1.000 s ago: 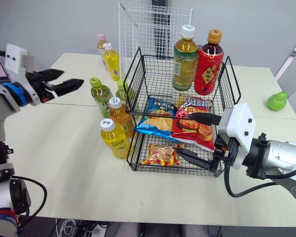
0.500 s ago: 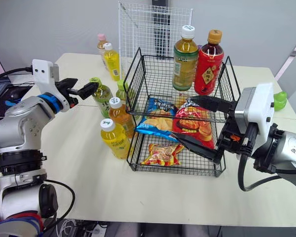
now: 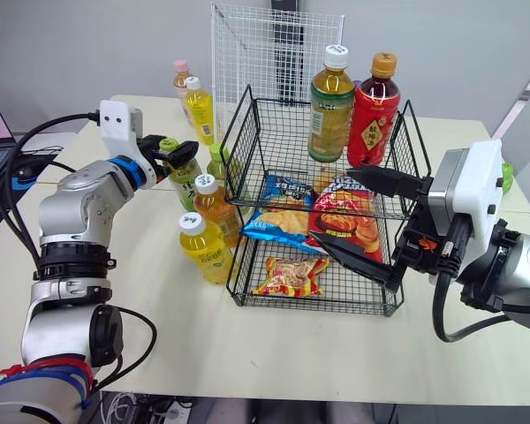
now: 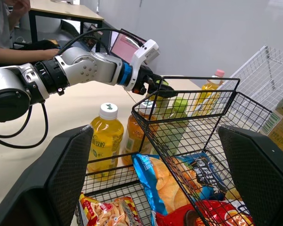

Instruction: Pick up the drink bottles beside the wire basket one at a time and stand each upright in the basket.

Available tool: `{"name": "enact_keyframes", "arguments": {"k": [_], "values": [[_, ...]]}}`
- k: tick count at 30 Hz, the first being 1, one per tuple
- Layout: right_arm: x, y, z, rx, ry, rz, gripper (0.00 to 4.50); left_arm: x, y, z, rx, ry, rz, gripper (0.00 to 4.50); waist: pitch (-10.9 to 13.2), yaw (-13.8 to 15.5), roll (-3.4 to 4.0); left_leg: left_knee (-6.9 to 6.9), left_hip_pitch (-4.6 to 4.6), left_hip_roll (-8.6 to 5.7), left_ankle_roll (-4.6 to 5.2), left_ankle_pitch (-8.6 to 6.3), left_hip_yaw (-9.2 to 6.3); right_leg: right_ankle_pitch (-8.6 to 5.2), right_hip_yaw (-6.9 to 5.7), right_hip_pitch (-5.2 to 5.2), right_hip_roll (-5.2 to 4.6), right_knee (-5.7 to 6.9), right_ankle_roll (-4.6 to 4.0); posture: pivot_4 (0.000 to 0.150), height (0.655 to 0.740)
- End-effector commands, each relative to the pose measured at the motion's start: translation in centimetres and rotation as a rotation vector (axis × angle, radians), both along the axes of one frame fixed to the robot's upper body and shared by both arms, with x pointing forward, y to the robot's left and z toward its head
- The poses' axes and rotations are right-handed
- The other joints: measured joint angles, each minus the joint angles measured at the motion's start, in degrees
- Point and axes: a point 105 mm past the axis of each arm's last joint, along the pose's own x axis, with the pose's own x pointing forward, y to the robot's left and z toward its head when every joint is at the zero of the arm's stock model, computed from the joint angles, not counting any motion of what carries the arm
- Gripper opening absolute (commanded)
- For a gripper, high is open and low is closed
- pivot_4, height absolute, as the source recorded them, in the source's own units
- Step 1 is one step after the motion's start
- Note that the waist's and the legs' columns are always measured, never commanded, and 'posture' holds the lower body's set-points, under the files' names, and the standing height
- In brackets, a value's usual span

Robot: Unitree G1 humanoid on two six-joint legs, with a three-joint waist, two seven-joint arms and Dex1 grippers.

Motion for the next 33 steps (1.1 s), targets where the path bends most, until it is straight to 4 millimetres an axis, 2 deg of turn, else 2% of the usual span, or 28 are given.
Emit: {"name": "enact_keyframes", "arguments": {"k": [1, 4, 9, 16, 21, 27, 29, 33], "values": [[-0.6, 0.0, 0.8, -0.003, -0.051, -0.009, 4.5, 0.0, -0.4, 1.6, 0.016, -0.057, -0.011, 2.35, 0.0, 0.0, 0.0, -0.01, 0.0, 0.01, 0.0, 0.0, 0.0, 0.0, -0.01, -0.01, 0.01, 0.0, 0.0, 0.15, 0.736], [-0.7, 0.0, 0.7, -0.006, -0.053, -0.016, 4.5, 0.0, -0.4, 1.5, 0.017, -0.056, -0.014, 1.38, 0.0, -0.1, 0.0, -0.02, 0.0, 0.02, 0.0, 0.0, -0.02, 0.0, -0.01, -0.01, 0.02, 0.0, 0.0, 0.15, 0.736], [-0.6, 0.0, 0.5, -0.005, -0.056, -0.02, 4.5, -0.6, -0.1, 2.1, 0.032, -0.075, -0.018, 1.37, 0.0, 0.0, 0.0, 0.0, 0.0, 0.01, 0.0, 0.0, -0.01, 0.0, -0.01, 0.0, 0.01, 0.0, 0.0, 0.15, 0.736], [0.1, -0.6, 0.7, -0.038, -0.105, -0.074, 4.5, -2.9, 0.6, 5.2, 0.093, -0.13, -0.041, 1.37, 0.0, -0.1, -0.01, -0.05, -0.03, 0.04, -0.01, 0.0, -0.01, 0.0, 0.0, -0.06, 0.02, -0.02, 0.0, 0.15, 0.736], [0.8, -1.0, 1.2, -0.046, -0.167, -0.098, 4.5, -4.6, 1.0, 9.4, 0.15, -0.178, -0.11, 1.37, 0.0, -0.1, -0.02, -0.04, -0.04, 0.04, -0.01, 0.0, -0.01, 0.0, -0.02, -0.08, 0.03, -0.02, 0.0, 0.15, 0.736], [1.3, -1.2, 0.7, -0.052, -0.131, -0.102, 4.5, -6.0, 0.9, 17.4, 0.146, -0.309, -0.176, 1.37, 0.0, 0.3, -0.07, -0.02, -0.11, 0.0, 0.0, 0.0, -0.05, -0.01, -0.09, -0.07, 0.03, -0.11, 0.01, 0.15, 0.736], [1.3, -1.2, 0.5, -0.053, -0.123, -0.112, 4.5, -6.5, -0.1, 19.7, 0.127, -0.343, -0.237, 1.37, 0.1, 0.3, -0.08, -0.04, -0.1, -0.03, 0.01, -0.01, 0.01, -0.01, -0.03, -0.07, 0.01, -0.13, 0.02, 0.15, 0.736], [1.4, -1.4, 0.1, -0.055, -0.109, -0.135, 4.5, -7.1, -2.7, 22.4, 0.108, -0.366, -0.372, 1.37, 0.0, 0.2, -0.07, -0.05, -0.11, -0.02, 0.01, -0.01, -0.01, -0.01, -0.06, -0.08, 0.02, -0.13, 0.02, 0.15, 0.736]]}}
